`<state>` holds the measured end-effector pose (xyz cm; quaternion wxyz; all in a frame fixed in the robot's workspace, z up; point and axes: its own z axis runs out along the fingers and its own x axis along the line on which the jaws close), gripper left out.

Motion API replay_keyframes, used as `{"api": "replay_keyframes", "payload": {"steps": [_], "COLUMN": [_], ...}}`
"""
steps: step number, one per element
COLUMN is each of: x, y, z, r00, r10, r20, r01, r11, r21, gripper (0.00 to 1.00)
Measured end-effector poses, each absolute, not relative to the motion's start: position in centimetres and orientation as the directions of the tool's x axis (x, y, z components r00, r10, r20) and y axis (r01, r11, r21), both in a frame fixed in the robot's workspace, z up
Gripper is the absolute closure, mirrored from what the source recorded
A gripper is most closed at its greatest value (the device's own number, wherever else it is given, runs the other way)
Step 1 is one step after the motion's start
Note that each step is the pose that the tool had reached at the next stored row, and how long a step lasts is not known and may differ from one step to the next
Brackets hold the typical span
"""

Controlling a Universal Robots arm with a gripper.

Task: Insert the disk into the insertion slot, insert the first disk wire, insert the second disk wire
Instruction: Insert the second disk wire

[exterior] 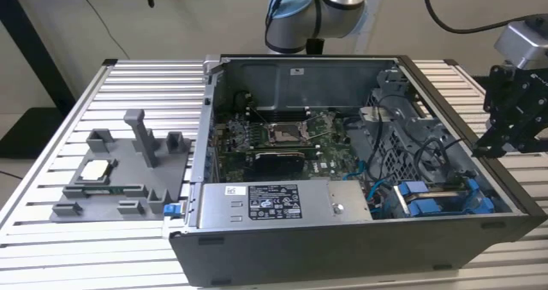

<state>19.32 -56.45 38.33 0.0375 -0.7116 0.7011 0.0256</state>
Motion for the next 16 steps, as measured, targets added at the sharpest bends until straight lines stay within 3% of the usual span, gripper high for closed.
{"api": "replay_keyframes", "payload": {"steps": [16], "x": [19.51], "y": [-56.19], "z": [37.89], "r00": [-0.027], "r10": [-0.993], "r20": [-0.117], "r01": [-1.000], "r11": [0.027], "r21": [0.008], "gripper": [0.73]}}
